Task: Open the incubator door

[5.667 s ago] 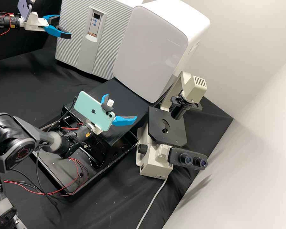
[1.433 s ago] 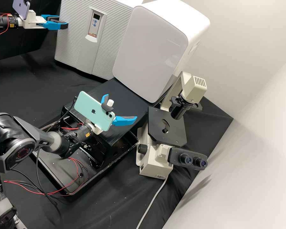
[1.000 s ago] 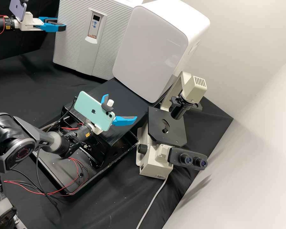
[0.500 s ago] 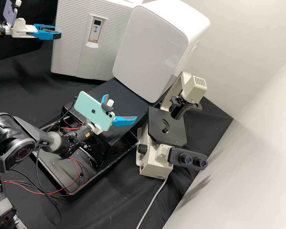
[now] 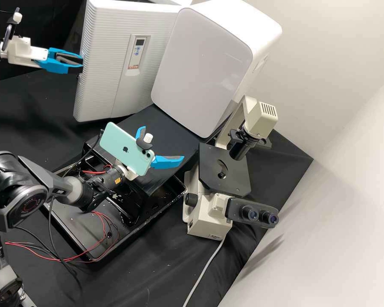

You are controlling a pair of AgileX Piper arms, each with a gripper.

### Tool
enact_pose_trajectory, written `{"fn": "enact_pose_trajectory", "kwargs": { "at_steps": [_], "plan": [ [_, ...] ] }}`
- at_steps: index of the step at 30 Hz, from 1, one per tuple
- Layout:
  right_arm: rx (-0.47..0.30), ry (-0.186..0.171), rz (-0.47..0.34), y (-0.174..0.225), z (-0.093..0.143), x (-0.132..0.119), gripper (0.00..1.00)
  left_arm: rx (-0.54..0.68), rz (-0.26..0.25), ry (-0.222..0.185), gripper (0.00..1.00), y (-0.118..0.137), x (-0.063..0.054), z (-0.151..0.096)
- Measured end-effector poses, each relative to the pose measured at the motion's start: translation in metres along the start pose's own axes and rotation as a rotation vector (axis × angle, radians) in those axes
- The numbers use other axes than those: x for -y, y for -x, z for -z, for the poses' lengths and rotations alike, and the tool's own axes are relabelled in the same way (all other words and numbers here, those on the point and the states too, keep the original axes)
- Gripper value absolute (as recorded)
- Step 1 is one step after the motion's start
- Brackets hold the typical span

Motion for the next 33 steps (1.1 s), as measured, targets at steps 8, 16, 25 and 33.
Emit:
{"fn": "enact_pose_trajectory", "kwargs": {
  "at_steps": [8, 16, 25, 33],
  "plan": [
    [0.0, 0.0, 0.0, 0.0, 0.0, 0.0, 1.0, 0.096, -0.028, 0.009, 0.0, 0.005, -0.001, -0.023],
    [0.0, 0.0, 0.0, 0.0, 0.0, 0.0, 1.0, 0.089, -0.033, 0.033, 0.0, 0.006, 0.0, -0.023],
    [0.0, 0.0, 0.0, 0.0, 0.0, 0.0, 1.0, -0.09, -0.102, 0.029, 1.0, 0.01, -0.005, -0.011],
    [0.0, 0.0, 0.0, 0.0, 0.0, 0.0, 1.0, -0.561, -0.241, -0.059, 1.0, 0.034, -0.019, 0.021]
  ]
}}
